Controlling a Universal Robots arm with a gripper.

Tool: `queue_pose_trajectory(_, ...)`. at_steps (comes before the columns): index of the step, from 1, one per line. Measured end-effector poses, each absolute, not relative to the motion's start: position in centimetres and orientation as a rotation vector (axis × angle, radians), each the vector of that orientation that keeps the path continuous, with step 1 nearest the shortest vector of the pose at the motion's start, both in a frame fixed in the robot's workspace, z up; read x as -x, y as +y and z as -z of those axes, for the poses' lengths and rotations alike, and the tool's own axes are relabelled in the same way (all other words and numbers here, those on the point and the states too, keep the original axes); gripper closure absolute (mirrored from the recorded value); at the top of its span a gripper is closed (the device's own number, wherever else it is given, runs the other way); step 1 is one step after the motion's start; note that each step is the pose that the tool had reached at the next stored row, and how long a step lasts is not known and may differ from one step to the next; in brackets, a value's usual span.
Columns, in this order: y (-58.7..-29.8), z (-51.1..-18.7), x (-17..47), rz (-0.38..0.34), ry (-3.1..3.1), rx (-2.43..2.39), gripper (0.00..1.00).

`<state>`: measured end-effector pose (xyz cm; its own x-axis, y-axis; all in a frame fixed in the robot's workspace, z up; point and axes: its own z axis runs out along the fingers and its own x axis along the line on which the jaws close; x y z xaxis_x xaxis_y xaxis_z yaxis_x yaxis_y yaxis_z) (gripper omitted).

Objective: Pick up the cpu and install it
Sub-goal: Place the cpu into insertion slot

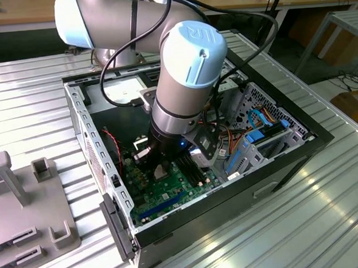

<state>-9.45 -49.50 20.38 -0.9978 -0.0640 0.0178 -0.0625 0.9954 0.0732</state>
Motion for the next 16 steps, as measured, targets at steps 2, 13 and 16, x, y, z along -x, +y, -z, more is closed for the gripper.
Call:
queue_pose_trajectory(2, -49.50, -20.46, 9.46, 0.113, -3.118, -0.099, 0.56)
queue_pose_trajectory(13, -49.73, -20.47, 9.88, 0.115, -3.118, -0.098, 0.56)
queue_pose_trajectory(16, -49.74, -20.45, 9.87, 0.115, -3.121, -0.031, 0.56)
